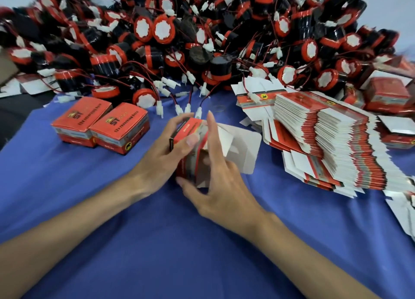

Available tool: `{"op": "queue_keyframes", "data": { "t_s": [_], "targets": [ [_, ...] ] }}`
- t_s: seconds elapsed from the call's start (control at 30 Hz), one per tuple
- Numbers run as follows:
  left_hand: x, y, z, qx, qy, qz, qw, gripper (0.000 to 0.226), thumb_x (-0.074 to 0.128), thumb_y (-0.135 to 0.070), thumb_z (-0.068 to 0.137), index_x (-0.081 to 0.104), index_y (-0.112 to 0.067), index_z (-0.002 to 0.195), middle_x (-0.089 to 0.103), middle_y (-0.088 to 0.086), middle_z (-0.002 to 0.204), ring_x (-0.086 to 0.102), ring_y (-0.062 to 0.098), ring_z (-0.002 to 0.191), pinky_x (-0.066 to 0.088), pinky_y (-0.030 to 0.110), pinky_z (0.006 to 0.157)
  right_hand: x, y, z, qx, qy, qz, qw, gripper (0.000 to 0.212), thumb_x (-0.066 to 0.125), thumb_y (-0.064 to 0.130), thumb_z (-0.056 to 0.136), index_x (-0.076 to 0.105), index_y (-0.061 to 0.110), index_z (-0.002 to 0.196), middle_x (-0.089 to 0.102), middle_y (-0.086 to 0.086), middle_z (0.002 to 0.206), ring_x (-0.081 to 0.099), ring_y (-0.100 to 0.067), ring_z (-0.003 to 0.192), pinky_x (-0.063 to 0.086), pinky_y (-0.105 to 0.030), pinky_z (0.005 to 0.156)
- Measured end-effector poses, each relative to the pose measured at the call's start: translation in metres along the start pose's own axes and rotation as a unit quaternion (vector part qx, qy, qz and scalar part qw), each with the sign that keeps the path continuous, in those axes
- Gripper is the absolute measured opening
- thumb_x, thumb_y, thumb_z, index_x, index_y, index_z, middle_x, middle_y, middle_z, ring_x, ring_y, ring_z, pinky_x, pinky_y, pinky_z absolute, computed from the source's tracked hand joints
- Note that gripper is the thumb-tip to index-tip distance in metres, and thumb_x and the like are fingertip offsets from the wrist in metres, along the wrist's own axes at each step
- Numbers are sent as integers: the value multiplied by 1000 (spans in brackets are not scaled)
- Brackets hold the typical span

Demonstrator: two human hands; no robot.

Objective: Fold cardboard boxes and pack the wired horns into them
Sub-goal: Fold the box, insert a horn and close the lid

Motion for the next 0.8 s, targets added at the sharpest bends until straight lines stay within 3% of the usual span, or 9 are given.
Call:
{"op": "queue_keyframes", "data": {
  "t_s": [0.07, 0.2, 0.3, 0.37, 0.43, 0.53, 0.67, 0.73, 0.8],
  "targets": [
    [-2, 0, 3, 5, 1, -2, 1000, 48, 53, -59, 82, 40, -46, 127, 58, -32, 117, 59, -6, 109, 49, 15, 86, -3, 5, 5, -14, -31, -72, 997, 116, 79, 32, 75, -10, 32, 148, 61, -12, 126, 52, -18, 104, 39, -20, 88],
    [3, 3, 7, 27, 31, 28, 999, 55, 37, -48, 97, 28, -27, 147, 40, -15, 147, 41, -7, 131, 39, 20, 107, -11, 20, 21, -78, -57, -312, 945, 103, 69, 8, 72, -5, 9, 144, 71, -7, 91, 66, -29, 81, 48, -41, 86],
    [0, -1, 11, 78, 10, 59, 995, 63, 42, -34, 101, 11, -18, 153, 22, -4, 158, 25, 4, 144, 33, 20, 112, -12, 21, 41, -138, 54, -490, 859, 102, 46, -1, 69, -22, 5, 144, 65, 3, 81, 64, -24, 78, 30, -52, 106],
    [-8, -2, 18, 129, -34, 156, 979, 68, 47, -34, 97, 13, -12, 151, 22, 2, 153, 23, 22, 145, 29, 40, 117, -10, 17, 54, -171, 140, -508, 832, 105, 46, -1, 71, -31, 4, 142, 63, 3, 91, 61, -29, 87, 29, -51, 106],
    [-19, -1, 29, 159, -52, 233, 958, 74, 46, -43, 90, 18, -9, 149, 28, 3, 143, 28, 27, 139, 29, 50, 114, -9, 13, 65, -185, 188, -476, 839, 100, 46, -3, 75, -23, 5, 147, 50, 4, 80, 54, -27, 75, 40, -40, 91],
    [-29, 6, 42, 83, -11, 169, 982, 89, 53, -63, 82, 7, -29, 151, 43, -8, 139, 45, 11, 130, 40, 35, 108, -17, 7, 77, -118, 197, -335, 914, 91, 48, -2, 80, -5, 13, 153, 50, 3, 70, 47, -21, 61, 41, -36, 59],
    [-39, 23, 50, 59, -77, 167, 981, 77, 50, -36, 92, 7, -22, 155, 49, -19, 111, 54, -13, 99, 44, 7, 80, -60, 2, 94, -210, -172, -132, 953, 40, 50, 0, 79, 61, 0, 118, 68, -5, 75, 58, -14, 61, 51, -28, 58],
    [-42, 25, 53, 59, -114, 184, 975, 70, 48, -14, 96, 11, -21, 154, 46, -23, 109, 51, -18, 94, 41, 1, 75, -77, -22, 118, -138, -312, -53, 938, 29, 52, -2, 78, 62, -5, 105, 66, -8, 84, 61, -15, 72, 53, -26, 65],
    [-43, 25, 56, 51, -126, 177, 975, 71, 50, -6, 97, 10, -20, 155, 45, -22, 114, 50, -12, 104, 42, 8, 87, -82, -56, 158, 16, -300, -77, 951, 43, 57, 3, 80, 53, 1, 123, 57, -12, 117, 55, -23, 104, 49, -30, 88]
  ]
}}
Point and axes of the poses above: each hand's wrist, its own z-axis towards the middle knuckle, its own x-axis out of the palm, y = z × x, the point moved 4 cm from there along z, towards the middle knuckle
